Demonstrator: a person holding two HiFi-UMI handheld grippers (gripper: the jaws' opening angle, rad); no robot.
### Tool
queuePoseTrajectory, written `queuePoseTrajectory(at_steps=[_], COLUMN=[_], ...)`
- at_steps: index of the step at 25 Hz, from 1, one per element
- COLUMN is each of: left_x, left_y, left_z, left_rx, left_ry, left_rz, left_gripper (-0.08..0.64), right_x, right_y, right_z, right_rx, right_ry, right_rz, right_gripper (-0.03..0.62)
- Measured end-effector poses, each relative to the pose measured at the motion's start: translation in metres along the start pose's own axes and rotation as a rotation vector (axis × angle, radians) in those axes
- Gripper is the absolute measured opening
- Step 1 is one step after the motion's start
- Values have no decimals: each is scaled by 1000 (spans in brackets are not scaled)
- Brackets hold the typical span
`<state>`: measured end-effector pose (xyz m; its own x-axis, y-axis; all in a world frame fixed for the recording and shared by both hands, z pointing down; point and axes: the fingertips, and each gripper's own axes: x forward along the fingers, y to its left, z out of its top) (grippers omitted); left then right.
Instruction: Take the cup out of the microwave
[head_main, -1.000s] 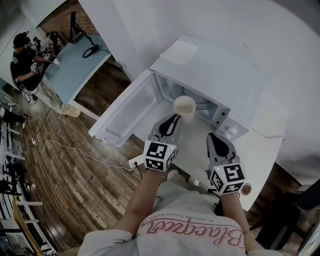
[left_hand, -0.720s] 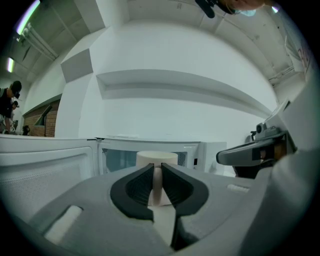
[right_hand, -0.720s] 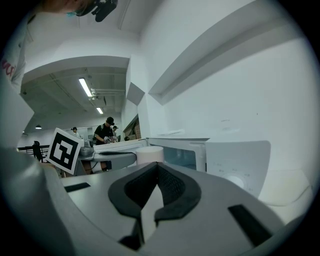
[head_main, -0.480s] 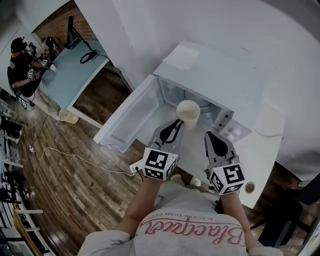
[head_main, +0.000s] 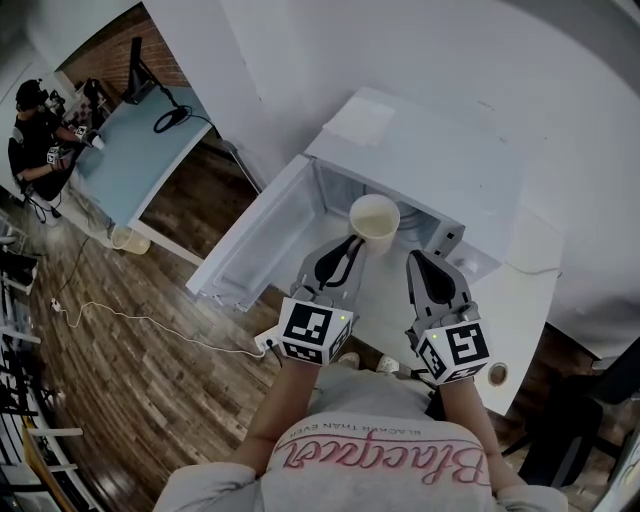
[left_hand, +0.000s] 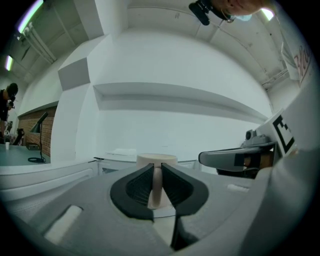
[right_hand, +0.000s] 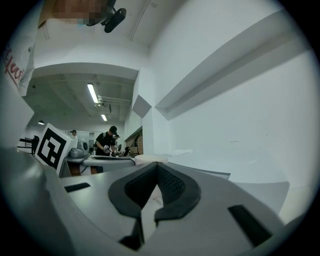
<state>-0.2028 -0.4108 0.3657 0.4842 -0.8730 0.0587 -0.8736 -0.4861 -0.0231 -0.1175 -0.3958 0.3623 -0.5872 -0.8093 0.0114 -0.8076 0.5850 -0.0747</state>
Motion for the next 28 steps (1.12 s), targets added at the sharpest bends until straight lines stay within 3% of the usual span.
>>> queuePoseTrajectory(at_steps=[10,28], left_x=[4,22], left_y=[-4,-7], left_z=[34,65], left_rx=[14,57], left_ry=[-71,-155], left_rz=[-3,-21], left_gripper=[49,49], right_x=[5,4], right_y=[-15,-19], right_z=[30,48], right_rx=[23,-52], right_ry=[-80,-134], right_rz=[-27,-46], right_gripper=[11,11])
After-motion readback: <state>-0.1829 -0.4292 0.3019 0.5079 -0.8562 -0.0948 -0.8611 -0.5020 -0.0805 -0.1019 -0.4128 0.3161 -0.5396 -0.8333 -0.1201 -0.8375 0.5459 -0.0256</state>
